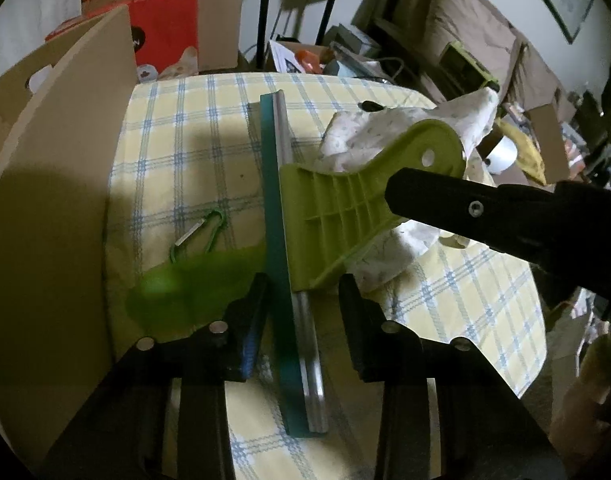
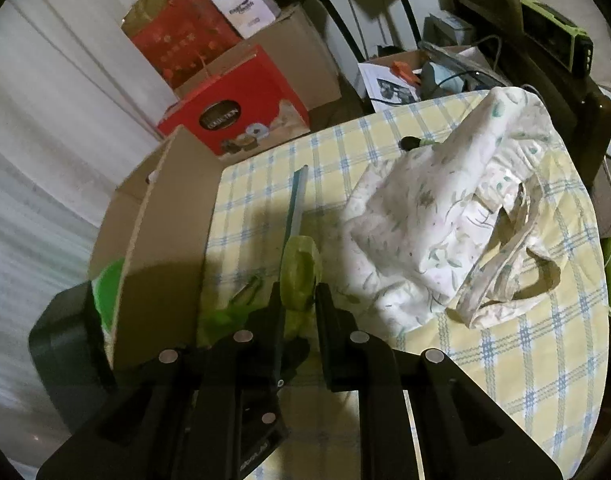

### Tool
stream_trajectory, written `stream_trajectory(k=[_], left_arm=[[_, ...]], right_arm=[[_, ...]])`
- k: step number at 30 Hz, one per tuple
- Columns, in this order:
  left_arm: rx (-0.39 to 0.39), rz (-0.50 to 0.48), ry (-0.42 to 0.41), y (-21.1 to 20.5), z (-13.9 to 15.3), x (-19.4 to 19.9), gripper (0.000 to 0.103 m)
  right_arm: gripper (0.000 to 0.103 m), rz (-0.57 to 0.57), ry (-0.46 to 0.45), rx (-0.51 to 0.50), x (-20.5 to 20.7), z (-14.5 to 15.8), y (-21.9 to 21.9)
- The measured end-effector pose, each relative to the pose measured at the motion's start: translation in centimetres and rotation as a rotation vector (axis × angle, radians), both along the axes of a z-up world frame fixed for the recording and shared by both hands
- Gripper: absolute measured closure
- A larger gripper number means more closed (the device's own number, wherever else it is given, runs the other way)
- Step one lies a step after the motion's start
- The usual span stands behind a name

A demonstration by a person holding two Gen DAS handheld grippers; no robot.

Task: Organize objects
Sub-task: 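Lift the green squeegee with both grippers and carry it over the box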

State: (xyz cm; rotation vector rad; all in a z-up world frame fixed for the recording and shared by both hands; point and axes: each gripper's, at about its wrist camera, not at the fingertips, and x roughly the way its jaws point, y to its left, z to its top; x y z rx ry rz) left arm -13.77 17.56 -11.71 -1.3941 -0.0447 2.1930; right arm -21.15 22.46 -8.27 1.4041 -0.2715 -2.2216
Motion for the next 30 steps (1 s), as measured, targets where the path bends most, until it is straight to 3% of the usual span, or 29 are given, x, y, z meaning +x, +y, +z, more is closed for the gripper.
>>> stream_trajectory(k=[5, 7, 8, 14, 21, 23, 27, 30], left_arm=[[0.024, 0.001, 0.019, -0.2, 1.2, 0.9, 0.072], [0.06, -0.007, 0.012, -0.7, 2.0, 1.2, 0.087], [0.07, -0.011, 0.007, -0.7, 2.3, 1.2, 0.103], [0.08, 0.007, 0.029, -1.8, 3.9, 1.4, 0.102], [0.132, 0.028, -0.006, -3.2, 3.7, 1.4, 0.102], [0.146, 0.047, -0.007, -3.6, 3.6, 1.5, 0.094], [0.196, 0.056, -0.013, -4.1, 3.4, 2.1, 0.048], [0.253, 0.059, -0.013, -4.3, 4.0, 2.8, 0.036]], right_arm=[[0.089, -0.009, 0.013, -0.025, 0.4, 1.0, 0.4], [0.09, -0.013, 0.02, -0.036, 0.8, 1.7, 0.7], [0.09, -0.017, 0.026, -0.041, 0.9, 2.1, 0.9], [0.089, -0.014, 0.033, -0.071, 1.9, 3.9, 0.9], [0.089, -0.008, 0.053, -0.063, 2.8, 5.1, 0.0], [0.089, -0.006, 0.056, -0.063, 2.9, 5.3, -0.2], [0.089, -0.028, 0.06, -0.058, 3.0, 5.4, -0.1], [0.092, -0.024, 0.032, -0.094, 3.0, 5.1, 0.2]])
